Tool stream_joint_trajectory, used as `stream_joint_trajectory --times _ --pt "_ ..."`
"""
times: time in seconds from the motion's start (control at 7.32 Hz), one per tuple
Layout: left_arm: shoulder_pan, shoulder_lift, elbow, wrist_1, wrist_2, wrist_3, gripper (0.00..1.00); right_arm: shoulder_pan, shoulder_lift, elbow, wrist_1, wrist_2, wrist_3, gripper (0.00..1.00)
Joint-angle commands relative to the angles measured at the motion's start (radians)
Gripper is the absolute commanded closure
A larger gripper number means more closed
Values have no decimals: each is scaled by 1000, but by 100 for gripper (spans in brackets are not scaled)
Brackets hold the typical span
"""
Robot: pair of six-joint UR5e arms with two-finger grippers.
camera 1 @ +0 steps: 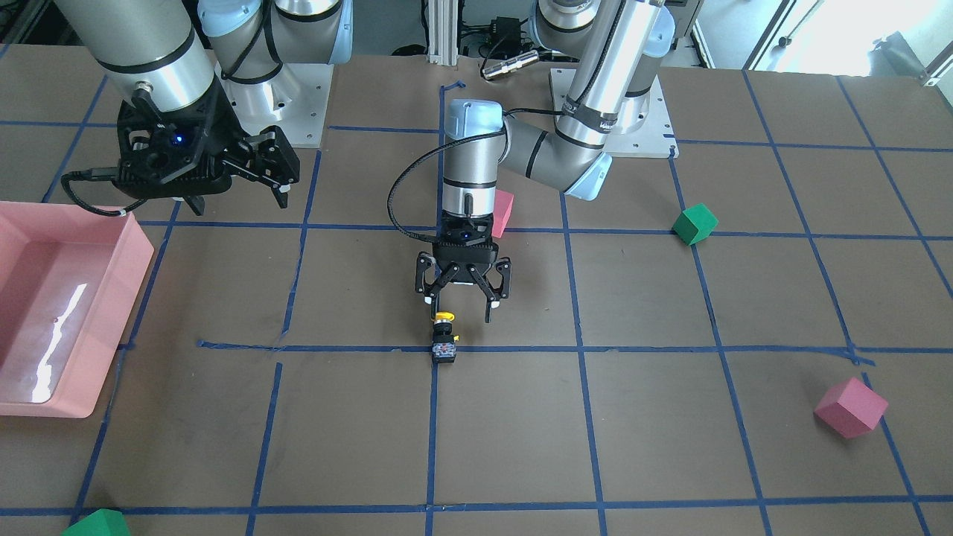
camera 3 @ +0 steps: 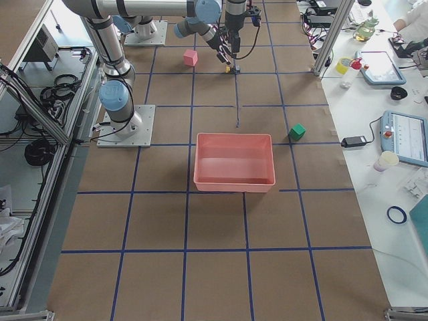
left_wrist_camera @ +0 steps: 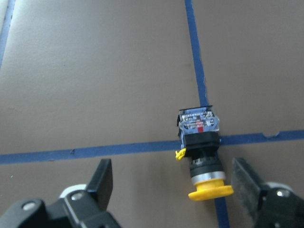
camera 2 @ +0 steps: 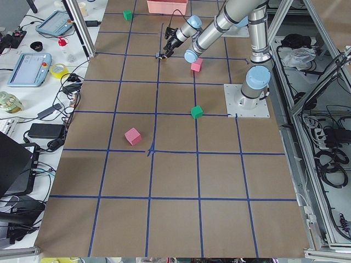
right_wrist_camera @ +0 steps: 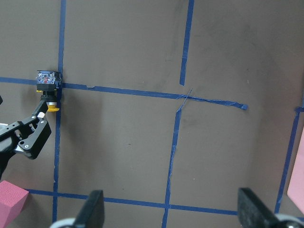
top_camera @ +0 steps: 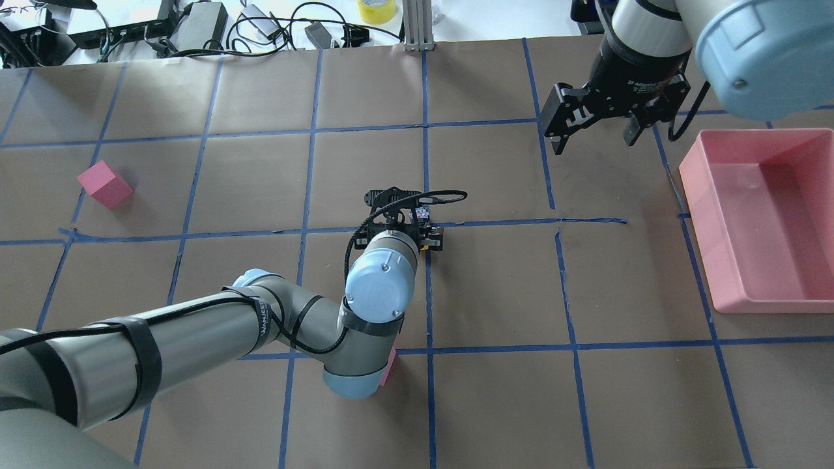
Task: Align button upright
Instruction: 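Reach the left gripper to the button and grasp its yellow cap end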
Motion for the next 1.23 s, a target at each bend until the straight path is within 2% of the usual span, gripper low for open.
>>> stream_joint_trajectory --times 0.0,0.27,0.41,0.55,0.68,0.96,1.09 --pt "-11 -89 4 101 0 -3 10 0 0 0 1 0 0 0" --pt "-33 -112 6 119 0 -3 14 0 0 0 3 -1 0 0" --pt "-33 -115 6 121 -2 -3 25 0 0 0 1 0 0 0" --pt "-33 -115 6 121 0 -8 27 0 1 3 1 -1 0 0" --pt "-33 -115 6 121 1 -8 40 0 0 8 0 0 0 0" --pt "-33 -100 6 119 4 -6 78 0 0 8 0 0 0 0" --pt "-32 -79 12 107 4 3 89 0 0 8 0 -1 0 0"
